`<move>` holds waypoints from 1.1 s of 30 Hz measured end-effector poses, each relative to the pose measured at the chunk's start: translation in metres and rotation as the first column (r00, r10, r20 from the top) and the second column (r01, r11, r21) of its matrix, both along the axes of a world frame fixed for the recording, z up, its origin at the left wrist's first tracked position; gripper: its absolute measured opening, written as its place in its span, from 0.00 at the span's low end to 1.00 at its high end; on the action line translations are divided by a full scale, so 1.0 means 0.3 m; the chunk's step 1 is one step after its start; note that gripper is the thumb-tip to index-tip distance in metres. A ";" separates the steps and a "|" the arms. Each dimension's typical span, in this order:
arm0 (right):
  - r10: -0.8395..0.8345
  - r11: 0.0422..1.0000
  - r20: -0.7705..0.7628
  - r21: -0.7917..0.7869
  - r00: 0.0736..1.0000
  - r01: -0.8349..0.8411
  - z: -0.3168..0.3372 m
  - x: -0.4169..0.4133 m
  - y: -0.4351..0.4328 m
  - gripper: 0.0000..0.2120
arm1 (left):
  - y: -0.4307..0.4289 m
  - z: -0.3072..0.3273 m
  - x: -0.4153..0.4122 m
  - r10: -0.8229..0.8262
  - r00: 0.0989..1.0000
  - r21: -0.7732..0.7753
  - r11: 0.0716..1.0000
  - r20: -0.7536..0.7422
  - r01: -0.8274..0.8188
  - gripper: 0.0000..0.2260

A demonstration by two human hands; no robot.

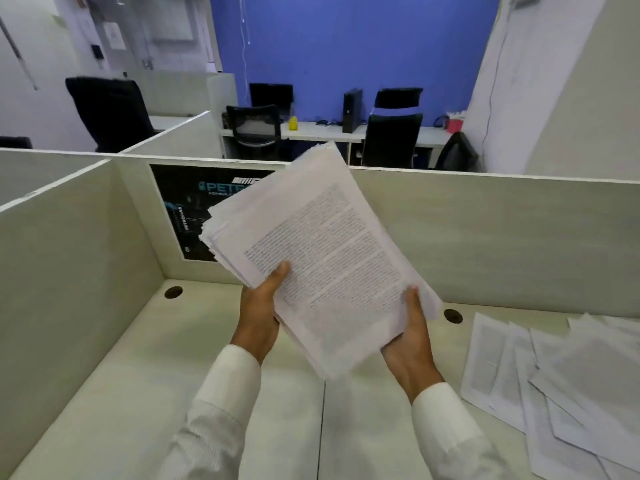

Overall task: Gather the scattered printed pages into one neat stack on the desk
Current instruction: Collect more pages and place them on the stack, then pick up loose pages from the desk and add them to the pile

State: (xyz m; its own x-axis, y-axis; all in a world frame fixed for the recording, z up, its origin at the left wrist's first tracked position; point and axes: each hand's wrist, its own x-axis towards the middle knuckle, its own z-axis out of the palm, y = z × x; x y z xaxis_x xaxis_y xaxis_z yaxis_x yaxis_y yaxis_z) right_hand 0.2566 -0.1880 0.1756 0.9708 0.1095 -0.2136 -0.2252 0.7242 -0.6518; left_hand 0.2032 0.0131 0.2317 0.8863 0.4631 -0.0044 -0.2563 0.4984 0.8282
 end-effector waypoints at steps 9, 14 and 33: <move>-0.167 0.969 -0.008 0.183 0.986 0.165 -0.018 0.082 -0.187 0.27 | -0.270 0.038 0.105 -0.096 0.995 0.194 0.976 -0.024 0.099 0.14; -0.185 0.973 -0.030 0.132 0.982 0.187 0.014 0.112 -0.204 0.21 | -0.328 0.025 0.178 -0.082 0.993 0.095 0.991 -0.084 0.090 0.21; -0.357 0.866 -0.375 -0.475 0.855 0.154 -0.349 -0.157 -0.311 0.20 | -0.333 -0.326 0.074 -0.112 0.894 -0.046 0.994 -0.435 0.102 0.14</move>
